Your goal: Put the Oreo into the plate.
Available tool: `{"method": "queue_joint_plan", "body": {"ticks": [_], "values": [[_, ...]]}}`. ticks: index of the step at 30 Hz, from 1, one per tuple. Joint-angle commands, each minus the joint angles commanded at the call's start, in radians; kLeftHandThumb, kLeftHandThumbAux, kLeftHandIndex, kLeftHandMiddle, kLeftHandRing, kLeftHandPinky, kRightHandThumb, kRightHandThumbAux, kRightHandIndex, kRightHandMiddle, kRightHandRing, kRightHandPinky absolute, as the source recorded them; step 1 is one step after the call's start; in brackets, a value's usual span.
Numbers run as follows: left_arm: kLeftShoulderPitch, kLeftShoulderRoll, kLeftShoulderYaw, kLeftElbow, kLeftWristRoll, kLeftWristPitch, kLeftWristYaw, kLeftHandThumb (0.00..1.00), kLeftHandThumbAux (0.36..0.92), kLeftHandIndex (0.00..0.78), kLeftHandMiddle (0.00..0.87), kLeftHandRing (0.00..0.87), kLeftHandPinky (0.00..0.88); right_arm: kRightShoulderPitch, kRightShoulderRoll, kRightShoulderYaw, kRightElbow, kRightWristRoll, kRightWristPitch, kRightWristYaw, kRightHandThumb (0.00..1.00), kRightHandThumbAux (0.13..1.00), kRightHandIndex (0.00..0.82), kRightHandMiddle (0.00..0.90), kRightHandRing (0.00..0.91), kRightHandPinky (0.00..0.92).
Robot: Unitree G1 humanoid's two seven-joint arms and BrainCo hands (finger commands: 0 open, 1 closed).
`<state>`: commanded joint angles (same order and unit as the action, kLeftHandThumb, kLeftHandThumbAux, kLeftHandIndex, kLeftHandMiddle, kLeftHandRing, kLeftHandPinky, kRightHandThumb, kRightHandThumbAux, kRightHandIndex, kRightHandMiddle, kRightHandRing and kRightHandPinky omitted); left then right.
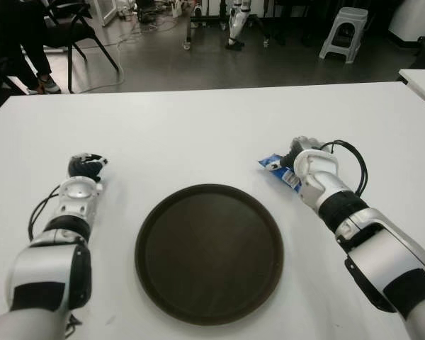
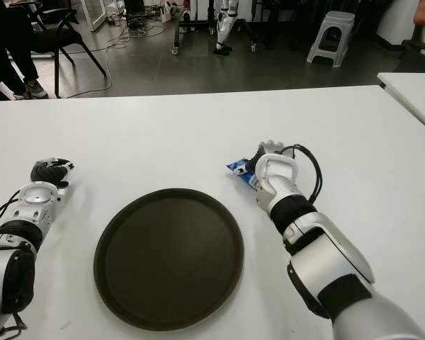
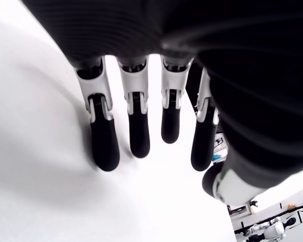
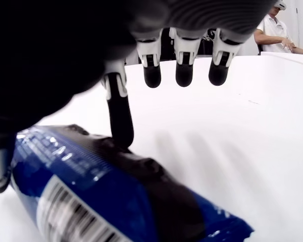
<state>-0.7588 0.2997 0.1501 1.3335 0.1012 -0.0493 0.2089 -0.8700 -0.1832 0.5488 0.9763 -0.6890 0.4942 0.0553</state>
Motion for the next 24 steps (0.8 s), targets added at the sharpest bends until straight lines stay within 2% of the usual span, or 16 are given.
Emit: {"method": "queue_joint_plan", "body": {"ticks": [6,15,19,24], "values": [[0.0,0.0,-0.002,0.001,0.002,0.004,0.002,0.692,0.719,0.411,0.203,0.254,0.277,-0.006,0.001,-0.001,0.015,-0.005,0.0,0.002,0.0,0.425,0.469,0.0,0.0,0.0],[0.0,0.001,-0.005,0.0,0.004,0.002,0.0,0.694,0.717,0.412,0.201,0.248,0.254,-0.011,-0.009,0.003,0.027,-0.013,-0.005,0.002,0.0,0.441,0.465,0.0,0.0,0.0],[0.0,0.001,-0.007,-0.001,0.004,0.001,0.001,0.693,0.717,0.412,0.19,0.234,0.233,-0.006,-0.025,0.005,0.009,-0.018,-0.003,0.007,0.0,0.43,0.452,0.0,0.0,0.0],[0.001,0.002,-0.006,-0.002,0.002,-0.002,-0.002,0.692,0.717,0.413,0.198,0.247,0.258,-0.001,-0.035,0.01,0.006,-0.024,-0.006,0.003,0.0,0.427,0.467,0.0,0.0,0.0]]}}
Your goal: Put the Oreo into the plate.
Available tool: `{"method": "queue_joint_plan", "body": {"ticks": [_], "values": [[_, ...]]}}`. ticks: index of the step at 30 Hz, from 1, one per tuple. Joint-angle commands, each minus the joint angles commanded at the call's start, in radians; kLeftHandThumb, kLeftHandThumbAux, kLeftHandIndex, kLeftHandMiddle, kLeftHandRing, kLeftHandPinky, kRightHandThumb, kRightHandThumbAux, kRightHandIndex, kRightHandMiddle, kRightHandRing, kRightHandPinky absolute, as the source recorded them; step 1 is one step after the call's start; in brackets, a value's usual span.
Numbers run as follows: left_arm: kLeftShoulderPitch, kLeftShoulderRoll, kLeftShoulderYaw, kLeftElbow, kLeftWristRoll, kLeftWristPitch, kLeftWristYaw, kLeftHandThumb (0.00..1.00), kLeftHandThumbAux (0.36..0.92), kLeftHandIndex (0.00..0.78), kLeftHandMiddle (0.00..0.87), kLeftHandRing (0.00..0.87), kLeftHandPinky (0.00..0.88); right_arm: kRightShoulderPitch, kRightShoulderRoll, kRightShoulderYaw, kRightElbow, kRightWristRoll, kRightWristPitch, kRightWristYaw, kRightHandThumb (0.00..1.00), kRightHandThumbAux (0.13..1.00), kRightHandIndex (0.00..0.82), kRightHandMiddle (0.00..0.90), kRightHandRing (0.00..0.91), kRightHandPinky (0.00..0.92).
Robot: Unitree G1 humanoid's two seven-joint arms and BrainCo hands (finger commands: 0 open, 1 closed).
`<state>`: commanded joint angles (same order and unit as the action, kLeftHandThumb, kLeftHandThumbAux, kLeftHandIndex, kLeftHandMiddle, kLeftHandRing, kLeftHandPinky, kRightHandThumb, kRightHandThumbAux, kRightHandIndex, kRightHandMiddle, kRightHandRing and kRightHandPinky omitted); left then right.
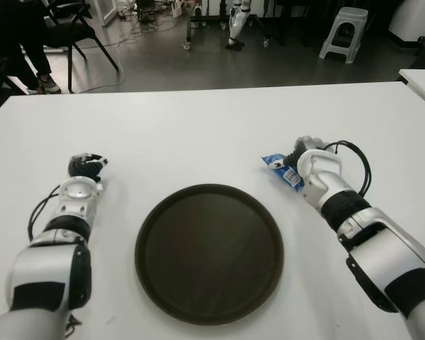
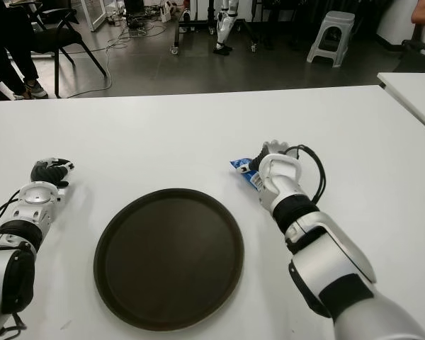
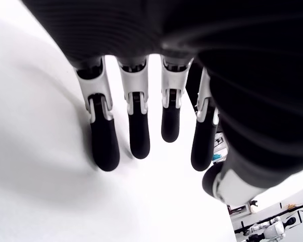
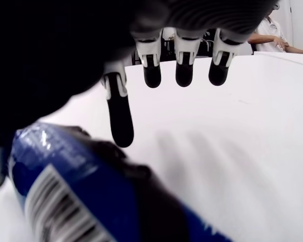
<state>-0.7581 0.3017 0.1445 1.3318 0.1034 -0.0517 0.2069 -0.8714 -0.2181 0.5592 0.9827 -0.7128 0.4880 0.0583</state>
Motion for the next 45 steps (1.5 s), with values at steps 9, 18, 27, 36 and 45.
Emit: {"method": "queue_joint_plan", "body": {"ticks": [9,18,27,36,45], "values": [[0.001,0.005,-0.011,0.001,0.011,0.003,0.002,0.689,0.718,0.41,0.218,0.256,0.23,0.006,-0.015,0.017,-0.014,-0.005,-0.006,0.014,0.0,0.421,0.489,0.0,0.0,0.0],[0.001,0.007,-0.017,0.002,0.012,0.009,0.009,0.69,0.717,0.41,0.206,0.233,0.189,0.025,-0.029,0.023,-0.043,-0.003,-0.017,0.004,0.0,0.423,0.471,0.0,0.0,0.0],[0.002,0.005,-0.009,0.002,0.004,0.006,0.016,0.691,0.715,0.411,0.222,0.238,0.184,0.052,-0.04,0.029,-0.09,-0.005,-0.01,0.02,0.0,0.418,0.473,0.0,0.0,0.0],[0.0,0.005,-0.006,0.001,0.002,0.01,0.018,0.69,0.715,0.409,0.231,0.243,0.18,0.069,-0.045,0.034,-0.12,-0.007,0.001,0.053,0.0,0.43,0.466,0.0,0.0,0.0],[-0.002,0.004,-0.009,0.0,0.004,0.018,0.023,0.69,0.716,0.409,0.224,0.235,0.181,0.096,-0.049,0.034,-0.159,-0.015,0.008,0.045,0.0,0.442,0.433,0.0,0.0,0.0]]}}
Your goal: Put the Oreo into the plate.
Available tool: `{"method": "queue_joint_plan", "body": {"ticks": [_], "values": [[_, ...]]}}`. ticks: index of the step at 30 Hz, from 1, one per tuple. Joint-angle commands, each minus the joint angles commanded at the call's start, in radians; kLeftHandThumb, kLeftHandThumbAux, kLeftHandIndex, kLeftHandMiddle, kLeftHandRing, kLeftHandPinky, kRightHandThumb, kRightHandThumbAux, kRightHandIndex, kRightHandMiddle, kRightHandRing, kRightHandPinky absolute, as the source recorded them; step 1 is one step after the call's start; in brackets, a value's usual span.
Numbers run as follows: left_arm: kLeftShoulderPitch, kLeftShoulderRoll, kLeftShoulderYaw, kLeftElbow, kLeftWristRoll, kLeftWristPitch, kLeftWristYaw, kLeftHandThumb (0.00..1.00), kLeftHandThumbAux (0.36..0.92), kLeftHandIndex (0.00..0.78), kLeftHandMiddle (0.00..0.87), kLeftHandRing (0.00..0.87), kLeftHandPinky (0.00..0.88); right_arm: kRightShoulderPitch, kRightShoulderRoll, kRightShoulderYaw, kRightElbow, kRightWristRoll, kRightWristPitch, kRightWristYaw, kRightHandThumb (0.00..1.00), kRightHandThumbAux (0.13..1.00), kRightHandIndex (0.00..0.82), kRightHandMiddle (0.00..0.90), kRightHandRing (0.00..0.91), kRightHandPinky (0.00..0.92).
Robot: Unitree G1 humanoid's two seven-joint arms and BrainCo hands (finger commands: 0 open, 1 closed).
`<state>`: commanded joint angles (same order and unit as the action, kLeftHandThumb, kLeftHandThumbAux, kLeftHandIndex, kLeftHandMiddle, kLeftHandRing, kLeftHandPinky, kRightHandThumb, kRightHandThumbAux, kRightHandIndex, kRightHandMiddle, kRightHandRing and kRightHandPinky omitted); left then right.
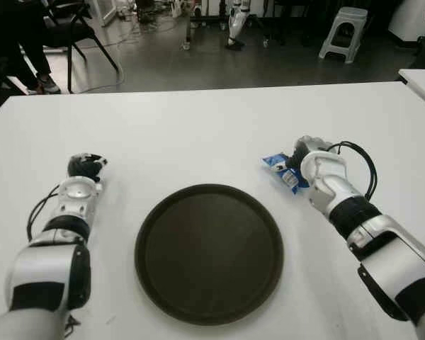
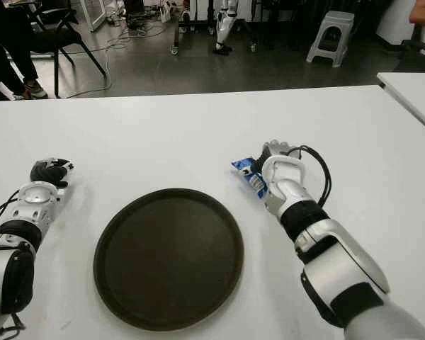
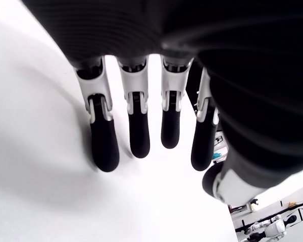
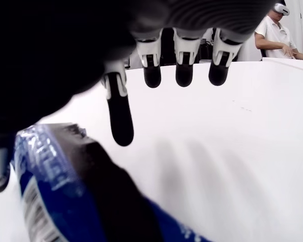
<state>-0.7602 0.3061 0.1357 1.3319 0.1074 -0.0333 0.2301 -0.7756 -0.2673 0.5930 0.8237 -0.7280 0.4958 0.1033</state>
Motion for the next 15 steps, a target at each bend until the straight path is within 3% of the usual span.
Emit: {"method": "queue_joint_plan", "body": {"ticks": [15], "values": [[-0.001,0.001,-0.011,0.0,0.008,0.008,0.01,0.69,0.715,0.407,0.223,0.228,0.161,0.01,0.001,-0.001,-0.01,-0.018,-0.004,0.016,0.0,0.44,0.424,0.0,0.0,0.0]]}}
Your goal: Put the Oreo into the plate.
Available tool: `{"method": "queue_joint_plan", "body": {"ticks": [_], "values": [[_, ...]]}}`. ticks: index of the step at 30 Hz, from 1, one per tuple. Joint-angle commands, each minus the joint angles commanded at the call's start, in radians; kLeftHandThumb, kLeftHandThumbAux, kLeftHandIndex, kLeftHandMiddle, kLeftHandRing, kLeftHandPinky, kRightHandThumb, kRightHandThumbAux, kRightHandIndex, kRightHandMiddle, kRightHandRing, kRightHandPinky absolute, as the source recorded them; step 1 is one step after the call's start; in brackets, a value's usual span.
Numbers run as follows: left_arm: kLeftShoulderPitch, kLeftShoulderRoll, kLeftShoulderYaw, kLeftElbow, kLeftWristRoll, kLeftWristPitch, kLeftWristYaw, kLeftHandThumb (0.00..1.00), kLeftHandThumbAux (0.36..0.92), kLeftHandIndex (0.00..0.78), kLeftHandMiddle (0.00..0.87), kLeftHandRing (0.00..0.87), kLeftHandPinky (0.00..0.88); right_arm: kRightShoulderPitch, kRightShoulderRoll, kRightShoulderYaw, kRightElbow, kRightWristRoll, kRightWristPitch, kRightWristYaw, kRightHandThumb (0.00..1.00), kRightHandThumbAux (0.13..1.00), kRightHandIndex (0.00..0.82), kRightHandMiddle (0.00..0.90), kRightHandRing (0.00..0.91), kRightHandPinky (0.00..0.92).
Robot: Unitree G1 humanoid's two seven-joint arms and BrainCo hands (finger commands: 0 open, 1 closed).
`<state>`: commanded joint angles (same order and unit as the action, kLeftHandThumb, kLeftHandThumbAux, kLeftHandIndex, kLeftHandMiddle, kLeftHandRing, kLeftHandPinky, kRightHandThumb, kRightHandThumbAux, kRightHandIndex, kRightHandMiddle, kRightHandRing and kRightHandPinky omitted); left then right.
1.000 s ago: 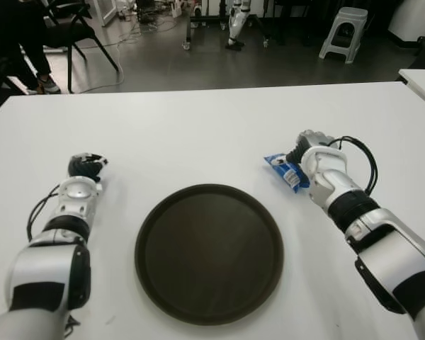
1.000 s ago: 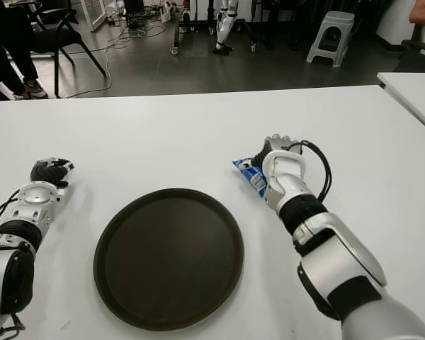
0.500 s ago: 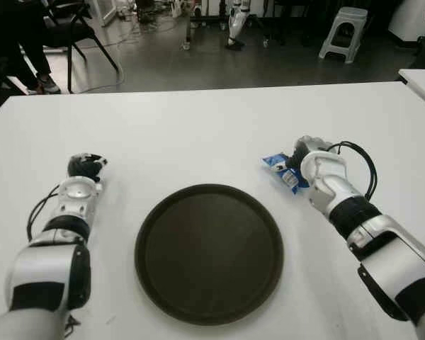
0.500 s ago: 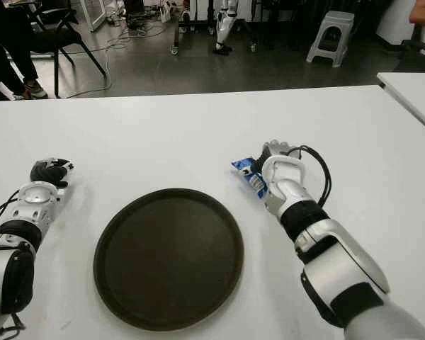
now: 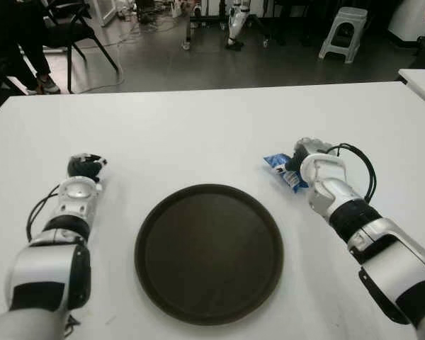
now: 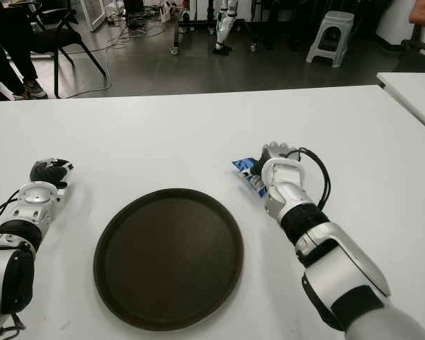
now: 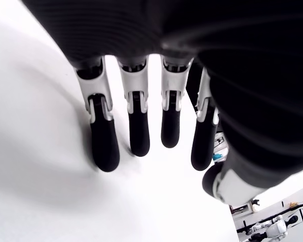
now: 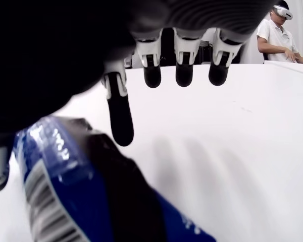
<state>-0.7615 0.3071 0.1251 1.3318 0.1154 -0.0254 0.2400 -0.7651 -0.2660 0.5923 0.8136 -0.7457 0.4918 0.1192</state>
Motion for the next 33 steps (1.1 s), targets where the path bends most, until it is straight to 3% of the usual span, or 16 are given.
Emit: {"method": "queue_joint_plan", "body": {"ticks": [10,33], "values": [[0.001,0.002,-0.01,0.0,0.005,0.0,0.005,0.69,0.716,0.409,0.22,0.223,0.149,-0.002,0.011,-0.002,0.015,0.005,0.012,0.01,0.0,0.438,0.415,0.0,0.0,0.0],[0.004,0.004,-0.009,0.0,0.001,-0.002,0.002,0.686,0.72,0.402,0.181,0.212,0.219,0.0,0.024,-0.01,0.03,0.008,0.02,0.002,0.0,0.45,0.401,0.0,0.0,0.0]]}}
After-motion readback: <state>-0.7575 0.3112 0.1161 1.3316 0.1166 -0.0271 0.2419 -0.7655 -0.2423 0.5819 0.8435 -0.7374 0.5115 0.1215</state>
